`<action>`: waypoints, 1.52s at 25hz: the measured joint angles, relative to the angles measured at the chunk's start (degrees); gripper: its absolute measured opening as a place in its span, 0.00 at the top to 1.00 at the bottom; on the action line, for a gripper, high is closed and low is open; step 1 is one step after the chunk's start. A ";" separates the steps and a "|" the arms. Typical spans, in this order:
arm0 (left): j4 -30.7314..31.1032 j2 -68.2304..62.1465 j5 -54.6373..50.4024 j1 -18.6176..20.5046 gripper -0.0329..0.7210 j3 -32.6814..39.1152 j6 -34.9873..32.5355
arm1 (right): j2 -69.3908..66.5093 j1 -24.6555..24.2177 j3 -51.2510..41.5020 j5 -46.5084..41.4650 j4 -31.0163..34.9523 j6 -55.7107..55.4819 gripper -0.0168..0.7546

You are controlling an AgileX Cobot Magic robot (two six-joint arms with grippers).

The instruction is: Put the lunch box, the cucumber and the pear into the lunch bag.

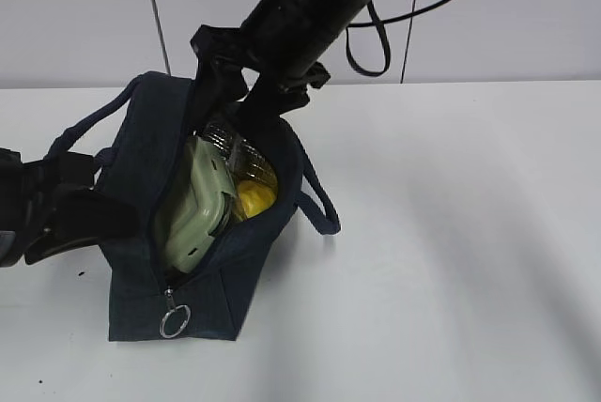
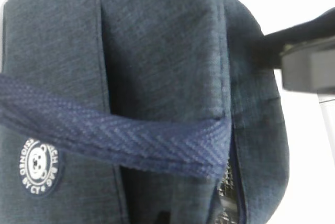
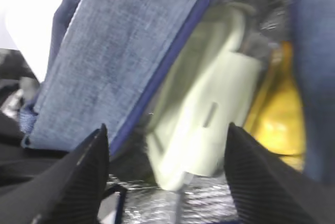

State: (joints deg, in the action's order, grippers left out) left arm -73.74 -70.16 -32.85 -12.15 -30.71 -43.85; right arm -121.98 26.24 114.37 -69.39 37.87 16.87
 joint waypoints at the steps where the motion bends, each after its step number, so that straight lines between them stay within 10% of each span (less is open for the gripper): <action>1: 0.00 0.00 0.00 0.00 0.98 0.00 0.00 | 0.00 0.00 1.38 -0.33 -2.04 -1.57 0.29; 10: 0.00 0.00 0.05 0.00 0.98 0.00 0.00 | 0.94 -0.28 5.58 -1.37 -17.49 -10.77 0.30; 23: -0.07 0.00 0.24 0.00 0.98 0.00 0.00 | 1.11 -0.28 -6.76 -1.41 -19.20 -10.52 0.36; 31: -0.16 0.00 0.28 0.00 0.98 0.00 0.00 | 0.87 -0.28 -6.85 -1.41 -17.48 -7.44 0.94; 38: -0.23 0.00 -0.09 0.00 0.98 -0.75 -4.52 | 0.73 -0.28 -6.85 -1.41 -19.59 -5.81 0.97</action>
State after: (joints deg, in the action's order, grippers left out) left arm -73.97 -70.16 -32.94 -12.15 -31.46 -48.37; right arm -121.25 25.96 107.53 -70.80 18.28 11.06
